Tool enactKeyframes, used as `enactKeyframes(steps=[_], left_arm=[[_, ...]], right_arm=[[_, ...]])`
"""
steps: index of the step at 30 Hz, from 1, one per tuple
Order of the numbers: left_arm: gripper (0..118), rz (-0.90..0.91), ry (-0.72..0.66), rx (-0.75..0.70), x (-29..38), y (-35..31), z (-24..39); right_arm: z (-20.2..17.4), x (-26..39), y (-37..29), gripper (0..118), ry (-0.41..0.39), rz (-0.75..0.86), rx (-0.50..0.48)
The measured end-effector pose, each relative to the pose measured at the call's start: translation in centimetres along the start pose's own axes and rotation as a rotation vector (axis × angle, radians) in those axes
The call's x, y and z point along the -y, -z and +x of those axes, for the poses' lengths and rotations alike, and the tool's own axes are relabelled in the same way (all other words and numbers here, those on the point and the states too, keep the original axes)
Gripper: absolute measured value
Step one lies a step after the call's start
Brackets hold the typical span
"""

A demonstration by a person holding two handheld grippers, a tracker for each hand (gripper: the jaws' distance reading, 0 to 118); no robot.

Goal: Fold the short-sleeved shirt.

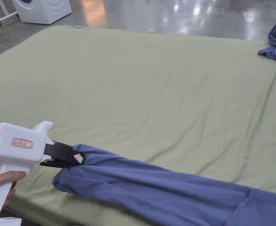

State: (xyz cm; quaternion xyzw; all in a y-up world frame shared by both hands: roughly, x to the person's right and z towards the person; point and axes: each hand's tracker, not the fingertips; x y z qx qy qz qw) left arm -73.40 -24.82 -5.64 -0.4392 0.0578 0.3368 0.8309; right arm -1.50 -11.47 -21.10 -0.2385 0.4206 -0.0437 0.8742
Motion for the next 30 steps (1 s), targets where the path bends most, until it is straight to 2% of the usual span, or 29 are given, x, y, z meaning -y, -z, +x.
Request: enactKeyframes(steps=[2, 6, 8, 11, 13, 16, 20, 23, 26, 28, 29, 30], left_arm=[[10, 0.046, -0.001, -0.041, -0.1, -1.6, -0.1], [10, 0.014, -0.024, -0.102, -1.2, -3.3, -1.2], [10, 0.009, -0.040, -0.143, -1.0, -3.7, 0.2], [10, -0.014, -0.010, -0.118, -1.1, -3.7, 2.2], [10, -0.029, 0.036, -0.005, -1.0, -2.5, 6.0], [10, -0.116, 0.117, 0.218, -1.7, 1.8, 11.4], [10, -0.261, 0.227, 0.358, -1.4, 10.9, 20.8], [10, -0.341, 0.328, 0.299, -0.7, 16.8, 25.9], [10, -0.364, 0.352, 0.247, 0.0, 20.6, 28.2], [11, -0.353, 0.406, 0.149, 0.6, 21.8, 29.9], [18, -0.373, 0.376, 0.114, 1.0, 22.3, 30.0], [44, -0.384, 0.385, 0.129, 1.3, 22.7, 30.5]], right_arm=[[0.3, -0.2, -0.4, 4, 0.014, 0.026, -0.016], [0.4, -0.4, -1.3, 4, 0.006, 0.051, -0.005], [0.6, -0.4, -1.7, 4, 0.002, 0.058, -0.001], [0.8, -0.3, -2.3, 4, 0.006, 0.068, 0.009], [0.9, -0.2, -2.7, 4, 0.008, 0.078, 0.011], [1.1, -0.1, -3.3, 4, 0.010, 0.089, 0.007], [1.6, 0.3, -4.2, 4, 0.007, 0.094, 0.010], [2.2, 0.8, -5.1, 4, 0.018, 0.103, 0.010], [2.5, 1.1, -5.5, 4, 0.034, 0.106, 0.012], [2.7, 1.3, -5.8, 4, 0.032, 0.110, 0.020], [2.9, 1.3, -5.8, 4, 0.038, 0.108, 0.016], [3.0, 1.4, -5.9, 4, 0.037, 0.108, 0.013]])
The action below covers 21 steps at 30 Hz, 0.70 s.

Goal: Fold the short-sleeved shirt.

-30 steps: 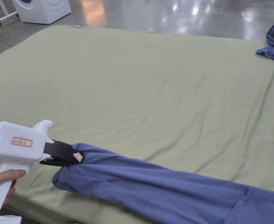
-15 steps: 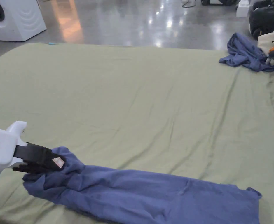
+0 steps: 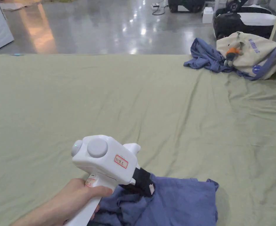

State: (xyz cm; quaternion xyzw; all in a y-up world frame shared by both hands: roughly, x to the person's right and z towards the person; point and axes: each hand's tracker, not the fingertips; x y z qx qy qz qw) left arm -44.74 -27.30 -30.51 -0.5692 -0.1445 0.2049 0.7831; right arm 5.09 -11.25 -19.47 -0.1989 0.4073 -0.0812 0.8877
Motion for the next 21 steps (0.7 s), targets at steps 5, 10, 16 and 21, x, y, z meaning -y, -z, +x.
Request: enactKeyframes(steps=[5, 10, 16, 21], left_arm=[[77, 0.176, -0.072, 0.269, 1.2, -2.2, 1.4], [77, 0.369, 0.002, 0.204, 3.1, -9.9, 1.9], [1, 0.344, 0.129, -0.157, 4.6, -10.2, 0.0], [1, 0.098, 0.203, -0.086, 3.7, 0.1, 2.5]], right_arm=[[0.3, -0.2, 0.4, 4, -0.007, -0.004, -0.007], [0.2, -0.2, 1.1, 4, -0.013, -0.009, -0.037], [-0.3, 0.1, 1.5, 4, -0.025, -0.026, -0.056], [-0.2, 0.7, 1.9, 4, -0.015, -0.047, -0.048]])
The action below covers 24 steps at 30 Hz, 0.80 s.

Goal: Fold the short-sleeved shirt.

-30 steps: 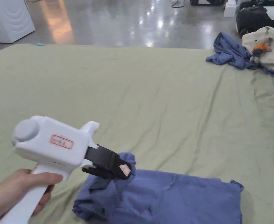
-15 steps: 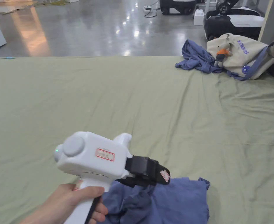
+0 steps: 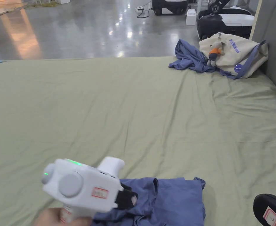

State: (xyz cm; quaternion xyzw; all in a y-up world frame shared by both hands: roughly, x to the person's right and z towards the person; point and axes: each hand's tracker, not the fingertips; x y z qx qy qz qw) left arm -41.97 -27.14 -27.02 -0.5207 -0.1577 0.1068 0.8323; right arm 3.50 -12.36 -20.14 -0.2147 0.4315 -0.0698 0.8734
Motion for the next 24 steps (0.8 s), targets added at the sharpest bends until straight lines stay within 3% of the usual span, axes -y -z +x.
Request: enactKeyframes(steps=[3, 6, 9, 14, 19, 24], left_arm=[[1, -0.027, 0.074, -0.097, -0.7, 4.3, 2.1], [1, 0.014, 0.058, -0.098, -0.8, 4.3, 2.2], [1, 0.130, 0.033, -0.078, 0.8, -0.1, 2.3], [1, 0.418, -0.065, -0.186, 7.7, -11.4, 2.8], [1, 0.478, -0.175, -0.326, 13.6, -16.9, 0.6], [1, 0.446, -0.264, -0.338, 17.1, -18.0, -2.3]], right_arm=[[0.0, 0.3, 0.0, 4, 0.004, -0.015, 0.011], [0.0, 0.5, -0.2, 4, 0.001, -0.026, 0.024], [-0.1, 0.4, 0.1, 4, -0.006, -0.043, 0.031], [-0.7, 0.1, 2.4, 4, -0.020, -0.067, -0.016], [-2.1, 0.0, 5.3, 4, -0.036, -0.086, -0.099], [-3.6, -0.1, 6.3, 4, -0.051, -0.097, -0.146]])
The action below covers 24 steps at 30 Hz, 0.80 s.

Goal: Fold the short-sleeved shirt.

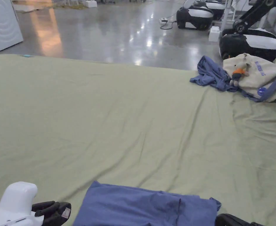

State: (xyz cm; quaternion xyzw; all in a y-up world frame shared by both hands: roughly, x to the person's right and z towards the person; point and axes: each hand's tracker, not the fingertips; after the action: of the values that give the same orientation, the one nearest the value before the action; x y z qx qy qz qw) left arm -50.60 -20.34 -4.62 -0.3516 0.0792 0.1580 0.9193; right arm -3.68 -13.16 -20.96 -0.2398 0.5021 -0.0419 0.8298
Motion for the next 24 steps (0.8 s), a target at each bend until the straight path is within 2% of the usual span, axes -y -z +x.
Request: enactKeyframes(steps=[6, 8, 9, 10, 11, 15, 18, 19, 20, 21, 22, 23, 24], left_arm=[[1, -0.074, -0.143, 0.079, -1.4, 4.3, -6.0], [3, -0.087, -0.155, 0.158, -2.2, 6.8, -7.3], [34, -0.147, -0.217, 0.217, -2.4, 8.7, -8.6], [74, -0.198, -0.271, 0.274, -2.5, 10.6, -9.9], [94, -0.242, -0.335, 0.316, -2.2, 12.5, -10.9], [93, -0.376, -0.373, 0.392, -0.8, 17.7, -11.0], [92, -0.337, -0.382, 0.458, -0.7, 18.5, -8.7], [82, -0.325, -0.400, 0.474, -0.6, 18.7, -8.3], [82, -0.338, -0.408, 0.503, -0.5, 18.8, -7.9], [74, -0.348, -0.395, 0.506, -0.5, 19.0, -7.4], [49, -0.351, -0.328, 0.446, -1.0, 18.7, -6.6], [11, -0.345, -0.230, 0.380, -1.6, 18.5, -6.0], [11, -0.355, -0.217, 0.381, -1.9, 18.4, -6.2]], right_arm=[[-0.4, -0.1, -1.0, 4, -0.009, -0.010, 0.027], [-0.2, 0.0, -1.5, 4, 0.002, -0.004, 0.043], [0.1, 0.2, -1.7, 4, 0.013, 0.000, 0.050], [0.3, 0.3, -1.9, 4, 0.022, 0.000, 0.056], [0.4, 0.3, -1.9, 4, 0.028, 0.001, 0.063], [0.3, 0.6, -2.1, 4, 0.035, -0.006, 0.104], [0.4, 0.8, -2.4, 4, 0.048, -0.010, 0.121], [0.5, 0.8, -2.4, 4, 0.053, -0.012, 0.131], [0.8, 1.0, -2.4, 4, 0.058, -0.012, 0.138], [1.1, 1.1, -2.5, 4, 0.065, -0.013, 0.140], [1.3, 1.3, -2.6, 4, 0.073, -0.013, 0.144], [1.5, 1.4, -2.7, 4, 0.078, -0.015, 0.150], [1.6, 1.5, -2.8, 4, 0.079, -0.017, 0.154]])
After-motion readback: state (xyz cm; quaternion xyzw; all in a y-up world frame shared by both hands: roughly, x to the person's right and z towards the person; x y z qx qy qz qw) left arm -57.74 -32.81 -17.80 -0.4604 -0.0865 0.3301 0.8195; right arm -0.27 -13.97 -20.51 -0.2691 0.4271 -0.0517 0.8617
